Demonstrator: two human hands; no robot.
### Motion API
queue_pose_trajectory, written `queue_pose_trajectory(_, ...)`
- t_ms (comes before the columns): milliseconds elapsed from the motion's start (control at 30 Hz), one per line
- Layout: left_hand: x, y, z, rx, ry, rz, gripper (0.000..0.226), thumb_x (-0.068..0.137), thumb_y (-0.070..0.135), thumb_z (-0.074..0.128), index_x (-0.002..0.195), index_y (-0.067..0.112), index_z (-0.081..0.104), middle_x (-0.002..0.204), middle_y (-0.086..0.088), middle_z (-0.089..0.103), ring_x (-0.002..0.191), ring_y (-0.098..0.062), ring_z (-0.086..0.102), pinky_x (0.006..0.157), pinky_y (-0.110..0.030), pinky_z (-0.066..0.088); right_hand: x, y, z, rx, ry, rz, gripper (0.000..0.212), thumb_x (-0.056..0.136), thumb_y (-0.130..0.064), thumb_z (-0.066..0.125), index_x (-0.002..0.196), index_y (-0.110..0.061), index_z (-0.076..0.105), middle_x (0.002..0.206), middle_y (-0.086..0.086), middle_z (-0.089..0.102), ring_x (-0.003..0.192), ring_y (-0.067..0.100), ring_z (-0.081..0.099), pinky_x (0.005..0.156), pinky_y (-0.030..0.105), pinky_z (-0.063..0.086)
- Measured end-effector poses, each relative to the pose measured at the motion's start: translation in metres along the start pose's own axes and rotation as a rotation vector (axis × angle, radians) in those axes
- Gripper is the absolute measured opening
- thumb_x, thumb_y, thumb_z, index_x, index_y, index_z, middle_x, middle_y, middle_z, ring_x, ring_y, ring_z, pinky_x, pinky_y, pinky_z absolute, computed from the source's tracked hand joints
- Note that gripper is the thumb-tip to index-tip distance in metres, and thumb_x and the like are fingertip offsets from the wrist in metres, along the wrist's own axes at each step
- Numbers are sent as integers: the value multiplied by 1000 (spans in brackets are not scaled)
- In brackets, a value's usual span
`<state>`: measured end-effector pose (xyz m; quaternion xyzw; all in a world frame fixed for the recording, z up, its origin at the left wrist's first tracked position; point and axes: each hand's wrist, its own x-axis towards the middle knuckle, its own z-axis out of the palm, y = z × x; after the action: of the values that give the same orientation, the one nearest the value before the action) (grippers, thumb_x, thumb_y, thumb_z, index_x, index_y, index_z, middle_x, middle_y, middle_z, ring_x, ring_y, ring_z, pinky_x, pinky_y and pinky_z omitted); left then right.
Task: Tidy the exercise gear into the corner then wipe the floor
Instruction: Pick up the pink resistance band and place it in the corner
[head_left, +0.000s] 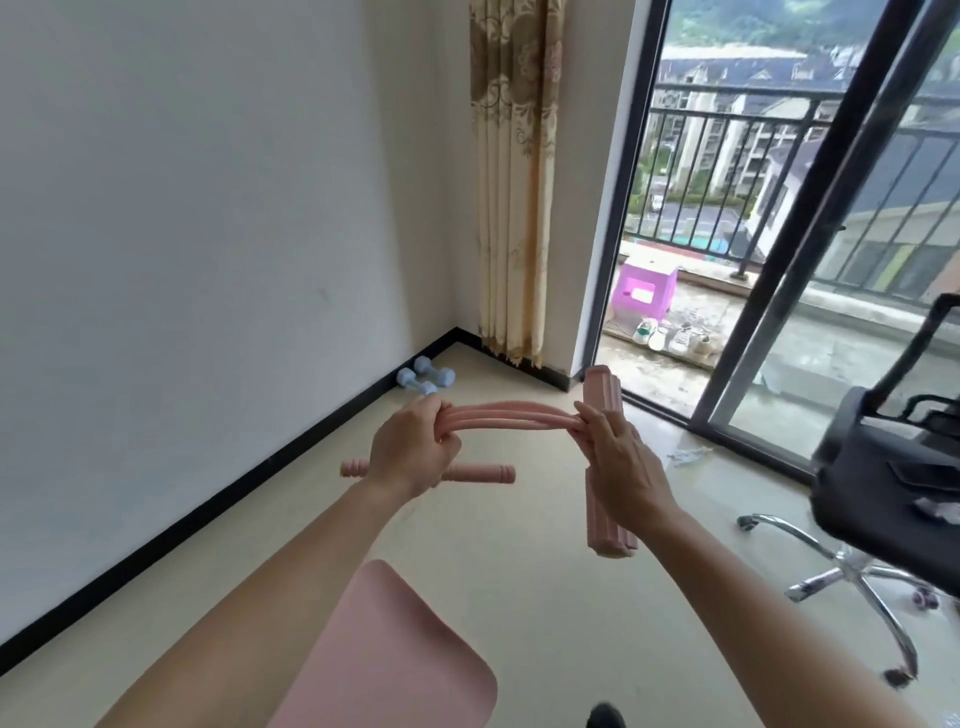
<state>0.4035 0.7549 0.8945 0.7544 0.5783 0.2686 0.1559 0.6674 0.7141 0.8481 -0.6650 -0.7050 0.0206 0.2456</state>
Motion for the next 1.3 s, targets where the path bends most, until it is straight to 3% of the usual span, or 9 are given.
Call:
queue_pose_trajectory(167,121,-6,60,45,15,-101,32,80,14,62,111,21,60,100,5,64,85,-16,62,75,-34,53,128,73,49,34,-72,-58,45,102,-11,51,145,-18,42,132,10,52,104,33,61,69,43,53)
queue_pose_trajectory(367,241,-25,78,162,6,-232,23,83,11,59,104,19,55,101,4,55,86,-19,58,75,-40,53,281,113,83,47,-187,-181,49,100,-14,55,147,-22,40,129,5,52,106,27,59,72,38,54)
queue_pose_trajectory(533,318,-75,77,213,23,-309,42,71,-6,58,105,19,58,104,7,51,88,-18,56,74,-30,46,398,105,133,68,-254,-302,51,99,-11,57,146,-20,40,128,6,53,107,31,57,63,36,47)
queue_pose_trajectory(633,367,-119,83,153,93,-398,44,74,-10,52,108,16,62,109,3,54,85,-19,61,78,-28,47,461,94,177,68,-319,-350,50,100,-11,55,146,-19,39,127,6,53,104,31,58,62,35,45)
queue_pose_trajectory(800,464,-213,98,127,108,-457,45,81,-7,53,120,14,62,115,-4,58,99,-25,62,86,-32,48,572,73,260,72,-444,-372,45,102,-20,52,143,-27,35,124,1,53,103,28,59,69,46,55)
queue_pose_trajectory(900,516,-263,97,96,99,-497,47,77,-6,57,119,13,64,113,-6,62,99,-27,63,89,-37,48,637,55,293,85,-523,-356,37,105,-31,44,142,-23,39,122,3,53,103,28,59,75,46,53)
queue_pose_trajectory(1033,590,-313,88,125,50,-497,44,81,-3,57,121,14,66,114,-6,62,101,-28,61,88,-32,48,716,40,325,100,-606,-377,30,104,-30,46,133,-23,45,117,0,54,95,23,60,76,44,53)
queue_pose_trajectory(1200,665,-367,98,367,-20,-553,35,92,12,50,122,24,61,115,0,60,93,-24,63,80,-36,47,797,39,375,96,-697,-385,30,103,-33,50,131,-22,52,124,-2,56,100,21,61,81,42,53)
queue_pose_trajectory(1300,710,-401,117,320,-82,-630,35,92,8,48,122,21,60,110,-3,59,85,-27,65,75,-37,51,848,42,418,105,-754,-409,30,103,-35,51,129,-21,54,122,-2,56,100,21,61,82,41,53)
